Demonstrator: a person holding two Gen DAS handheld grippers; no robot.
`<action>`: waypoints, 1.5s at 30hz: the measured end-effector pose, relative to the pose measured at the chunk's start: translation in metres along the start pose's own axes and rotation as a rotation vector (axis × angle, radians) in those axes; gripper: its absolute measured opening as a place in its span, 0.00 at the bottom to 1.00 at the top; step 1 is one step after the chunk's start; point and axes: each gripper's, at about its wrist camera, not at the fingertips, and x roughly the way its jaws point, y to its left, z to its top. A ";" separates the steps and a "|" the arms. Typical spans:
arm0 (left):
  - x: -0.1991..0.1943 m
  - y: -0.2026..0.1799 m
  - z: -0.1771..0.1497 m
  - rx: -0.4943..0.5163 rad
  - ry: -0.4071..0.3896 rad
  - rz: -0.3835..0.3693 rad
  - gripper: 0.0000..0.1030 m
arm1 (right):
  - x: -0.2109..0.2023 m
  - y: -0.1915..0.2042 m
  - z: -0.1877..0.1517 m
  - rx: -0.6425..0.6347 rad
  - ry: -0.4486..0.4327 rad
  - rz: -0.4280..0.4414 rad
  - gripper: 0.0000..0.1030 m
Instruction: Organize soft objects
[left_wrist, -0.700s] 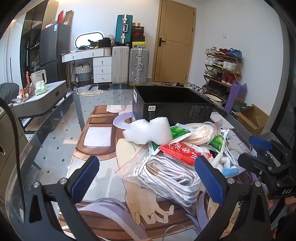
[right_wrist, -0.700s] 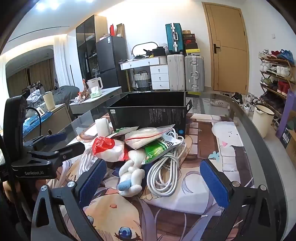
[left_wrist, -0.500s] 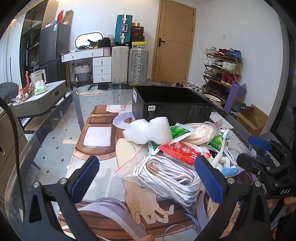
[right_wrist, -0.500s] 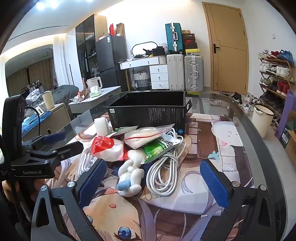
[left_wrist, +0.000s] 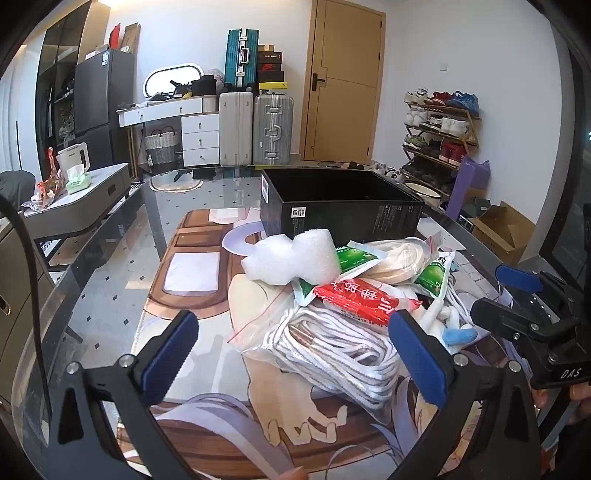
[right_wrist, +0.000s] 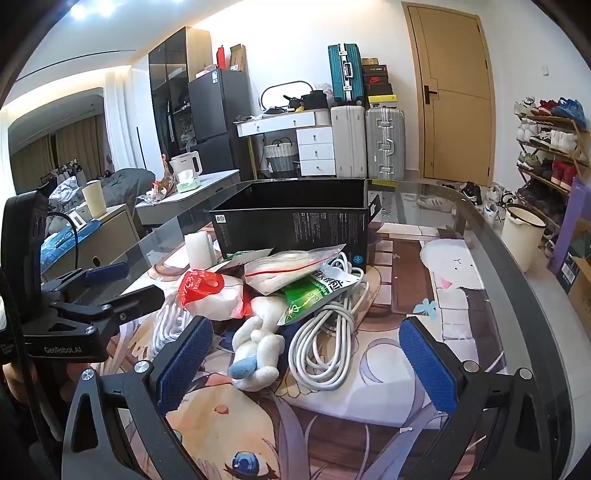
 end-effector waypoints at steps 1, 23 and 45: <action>0.000 0.000 0.000 0.001 0.001 -0.001 1.00 | 0.000 0.000 0.000 0.002 0.000 0.001 0.99; 0.001 -0.001 0.000 0.004 0.003 0.000 1.00 | 0.002 -0.001 -0.001 0.001 0.005 -0.001 0.99; 0.001 0.002 0.003 0.009 -0.006 0.007 1.00 | 0.003 -0.002 -0.001 -0.003 0.005 -0.003 0.99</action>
